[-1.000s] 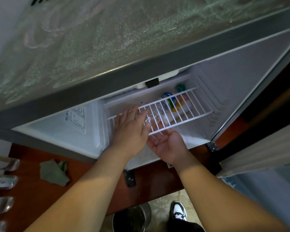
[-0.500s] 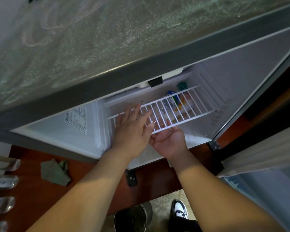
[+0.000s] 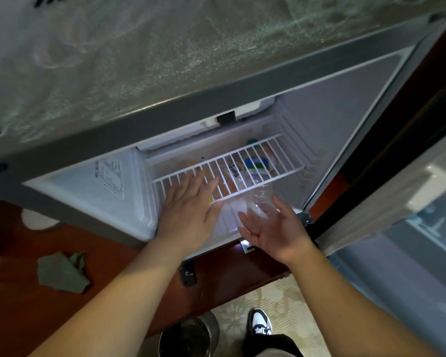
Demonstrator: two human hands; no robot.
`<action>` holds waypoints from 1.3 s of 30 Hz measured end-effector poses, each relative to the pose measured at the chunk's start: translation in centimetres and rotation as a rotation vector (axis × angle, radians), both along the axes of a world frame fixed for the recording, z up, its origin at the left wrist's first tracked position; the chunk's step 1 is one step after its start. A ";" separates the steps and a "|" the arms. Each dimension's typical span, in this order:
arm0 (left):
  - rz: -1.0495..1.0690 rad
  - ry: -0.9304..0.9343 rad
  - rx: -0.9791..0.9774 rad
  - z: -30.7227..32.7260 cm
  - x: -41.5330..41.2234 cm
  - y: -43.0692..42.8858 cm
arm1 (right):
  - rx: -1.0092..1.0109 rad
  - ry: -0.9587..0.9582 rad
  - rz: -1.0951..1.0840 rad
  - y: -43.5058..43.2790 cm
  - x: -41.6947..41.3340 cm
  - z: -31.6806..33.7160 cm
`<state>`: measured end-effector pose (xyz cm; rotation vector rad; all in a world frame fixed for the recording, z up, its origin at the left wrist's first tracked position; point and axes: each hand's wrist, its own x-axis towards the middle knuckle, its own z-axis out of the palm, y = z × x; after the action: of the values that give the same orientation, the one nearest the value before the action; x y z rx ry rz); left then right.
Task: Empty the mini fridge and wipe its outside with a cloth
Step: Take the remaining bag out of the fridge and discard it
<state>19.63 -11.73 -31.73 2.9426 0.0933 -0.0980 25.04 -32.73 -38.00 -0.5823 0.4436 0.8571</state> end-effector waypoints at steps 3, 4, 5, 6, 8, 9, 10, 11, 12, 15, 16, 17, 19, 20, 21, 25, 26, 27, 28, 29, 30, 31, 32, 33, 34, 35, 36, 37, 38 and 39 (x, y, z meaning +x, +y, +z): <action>-0.046 -0.007 -0.023 -0.2 -2.5 -0.2 | -0.124 -0.059 0.085 -1.4 -2.0 1.6; -0.063 -0.011 -0.042 -0.2 -3.5 -0.4 | -0.217 -0.099 0.126 -1.7 -2.9 1.9; -0.081 -0.013 -0.074 -0.2 -4.8 -0.5 | -0.345 -0.167 0.158 -2.0 -4.1 2.1; -0.098 -0.017 -0.122 -0.3 -6.2 -0.5 | -0.489 -0.264 0.186 -2.3 -5.3 2.2; -0.094 -0.031 -0.246 -0.8 -9.2 -0.4 | -0.789 -0.497 0.237 -2.9 -7.8 2.3; -0.072 -0.026 -0.302 -1.1 -10.7 -0.2 | -0.898 -0.583 0.266 -3.1 -9.2 2.4; -0.048 -0.009 -0.343 -1.6 -12.4 0.1 | -0.961 -0.635 0.299 -3.2 -10.5 2.7; -0.027 0.015 -0.368 -2.3 -14.1 0.5 | -0.977 -0.665 0.335 -3.0 -11.8 2.9; -0.010 0.040 -0.386 -2.9 -15.8 1.0 | -0.990 -0.696 0.379 -2.8 -13.1 3.0; 0.053 0.088 -0.434 -4.5 -21.2 2.7 | -1.081 -0.810 0.542 -1.0 -16.8 3.1; 0.073 0.092 -0.439 -4.9 -23.0 3.3 | -1.134 -0.860 0.600 -0.1 -17.9 2.9; 0.097 0.102 -0.441 -5.3 -24.8 4.0 | -1.194 -0.902 0.653 0.8 -19.1 2.5; 0.161 0.136 -0.458 -6.2 -28.6 5.3 | -1.305 -0.970 0.745 2.7 -21.6 1.3; 0.193 0.144 -0.467 -6.8 -30.5 6.1 | -1.326 -0.996 0.778 3.8 -22.8 0.7; 0.223 0.151 -0.472 -7.5 -32.3 6.9 | -1.326 -1.017 0.803 5.0 -24.2 0.1; 0.384 0.188 -0.497 -10.3 -39.4 9.8 | -1.302 -1.126 0.943 9.8 -28.3 -1.9; 0.418 0.186 -0.501 -10.8 -41.0 10.4 | -1.293 -1.150 0.974 10.8 -29.1 -2.2; 0.449 0.183 -0.509 -11.3 -42.5 10.8 | -1.287 -1.165 0.998 11.6 -29.9 -2.7; 0.478 0.184 -0.520 -11.5 -43.8 11.2 | -1.280 -1.176 1.014 12.3 -30.5 -3.0; 0.502 0.178 -0.527 -11.7 -45.0 11.5 | -1.269 -1.182 1.029 12.9 -31.1 -3.4; 0.520 0.176 -0.528 -11.9 -46.1 11.8 | -1.252 -1.185 1.046 13.2 -31.8 -3.6; 0.537 0.175 -0.529 -12.1 -47.0 11.9 | -1.236 -1.186 1.074 13.5 -32.3 -3.9; 0.553 0.176 -0.528 -12.3 -47.7 12.0 | -1.224 -1.196 1.116 13.7 -32.8 -4.2; 0.567 0.173 -0.527 -12.5 -48.3 12.0 | -1.220 -1.208 1.161 13.8 -33.2 -4.5; 0.580 0.173 -0.533 -12.7 -48.7 12.0 | -1.223 -1.219 1.196 14.0 -33.6 -4.8; 0.589 0.173 -0.544 -13.0 -49.0 12.0 | -1.230 -1.228 1.216 14.2 -33.9 -5.3; 0.594 0.177 -0.550 -13.4 -49.2 11.9 | -1.244 -1.232 1.231 14.4 -34.2 -5.8; 0.594 0.187 -0.553 -13.9 -49.3 11.8 | -1.263 -1.231 1.245 14.7 -34.4 -6.5; 0.598 0.202 -0.559 -14.5 -49.4 11.8 | -1.288 -1.223 1.268 15.0 -34.6 -7.4; 0.605 0.213 -0.568 -15.2 -49.3 11.7 | -1.315 -1.214 1.293 15.4 -34.7 -8.5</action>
<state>-29.71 0.00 -46.96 2.2200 0.8243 -0.2890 -9.67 -17.34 -46.47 -2.5741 -0.7245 1.1008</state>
